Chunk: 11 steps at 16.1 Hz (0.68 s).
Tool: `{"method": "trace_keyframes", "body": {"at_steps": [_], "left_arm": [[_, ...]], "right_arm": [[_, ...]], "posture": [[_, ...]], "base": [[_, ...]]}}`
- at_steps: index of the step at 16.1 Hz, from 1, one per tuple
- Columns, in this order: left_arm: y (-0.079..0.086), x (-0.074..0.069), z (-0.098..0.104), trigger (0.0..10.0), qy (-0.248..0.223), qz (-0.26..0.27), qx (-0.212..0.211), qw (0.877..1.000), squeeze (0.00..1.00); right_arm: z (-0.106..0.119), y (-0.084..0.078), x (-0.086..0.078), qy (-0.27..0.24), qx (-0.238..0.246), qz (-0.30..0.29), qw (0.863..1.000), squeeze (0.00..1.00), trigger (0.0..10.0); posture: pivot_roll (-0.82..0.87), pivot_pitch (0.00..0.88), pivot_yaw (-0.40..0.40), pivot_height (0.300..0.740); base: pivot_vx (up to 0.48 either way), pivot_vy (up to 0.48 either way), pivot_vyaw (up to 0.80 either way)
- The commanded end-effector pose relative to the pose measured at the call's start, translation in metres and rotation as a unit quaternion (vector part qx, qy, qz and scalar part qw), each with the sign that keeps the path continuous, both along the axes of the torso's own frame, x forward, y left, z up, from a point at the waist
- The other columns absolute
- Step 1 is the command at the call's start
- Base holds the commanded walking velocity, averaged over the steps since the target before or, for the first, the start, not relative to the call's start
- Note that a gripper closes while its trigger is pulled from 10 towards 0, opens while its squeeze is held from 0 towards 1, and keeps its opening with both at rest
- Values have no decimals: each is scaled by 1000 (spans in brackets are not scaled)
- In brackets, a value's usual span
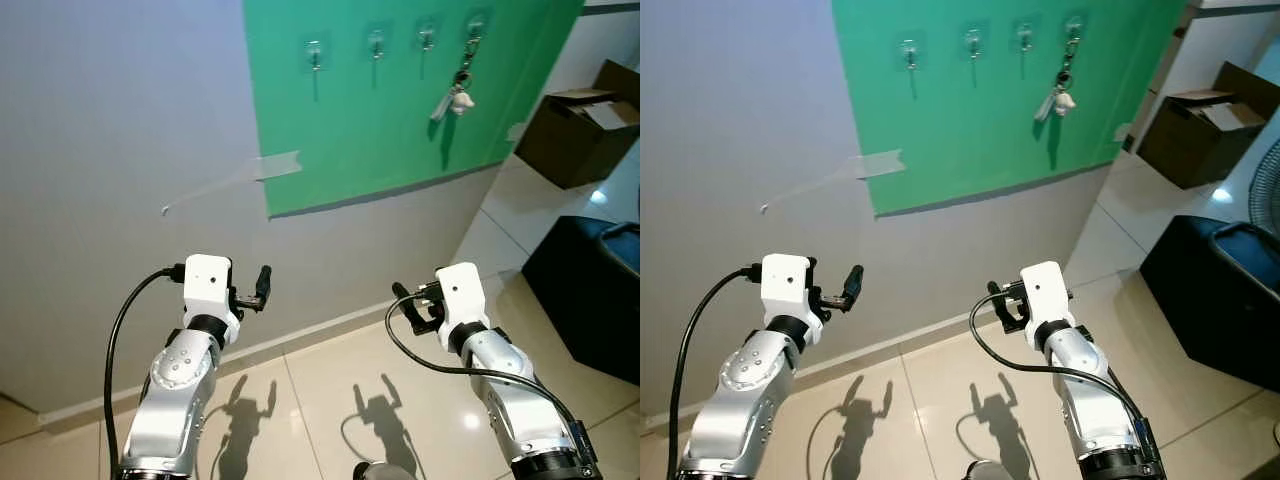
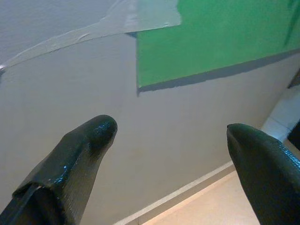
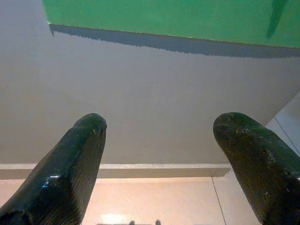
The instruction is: Hang keys on a hook
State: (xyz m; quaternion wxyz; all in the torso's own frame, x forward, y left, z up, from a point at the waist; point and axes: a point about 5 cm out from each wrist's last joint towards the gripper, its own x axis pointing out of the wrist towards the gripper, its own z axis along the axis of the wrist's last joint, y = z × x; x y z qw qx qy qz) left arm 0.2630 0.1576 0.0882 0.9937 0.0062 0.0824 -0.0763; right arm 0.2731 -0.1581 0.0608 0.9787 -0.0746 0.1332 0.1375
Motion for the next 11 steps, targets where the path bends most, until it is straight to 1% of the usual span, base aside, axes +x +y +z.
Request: {"method": "trace_keyframes", "body": {"at_steps": [1,2,7,8,11], "left_arm": [[-1,2,5,10000,-12,-9,-2,1000,0],[-3,2,6,10000,-14,-19,-5,1000,0],[-6,1,6,10000,-15,-33,0,999,0],[-7,1,7,10000,-18,-49,7,999,0],[-9,1,7,10000,-20,-67,10,997,0]], "right_arm": [[3,3,2,-6,-1,6,1000,0,10000],[2,3,2,-7,-1,7,1000,0,10000],[0,2,-1,-7,-3,4,1000,0,10000],[0,2,-1,-7,-3,3,1000,0,10000],[-1,2,-1,-6,-3,3,1000,0,10000]], "posture": [[-140,0,17,731],[-144,0,21,731],[-148,0,31,731],[-149,0,32,731],[-152,0,38,731]], "base": [[0,0,-563],[0,0,-556],[0,0,-561],[0,-480,-556],[0,-480,-563]]}}
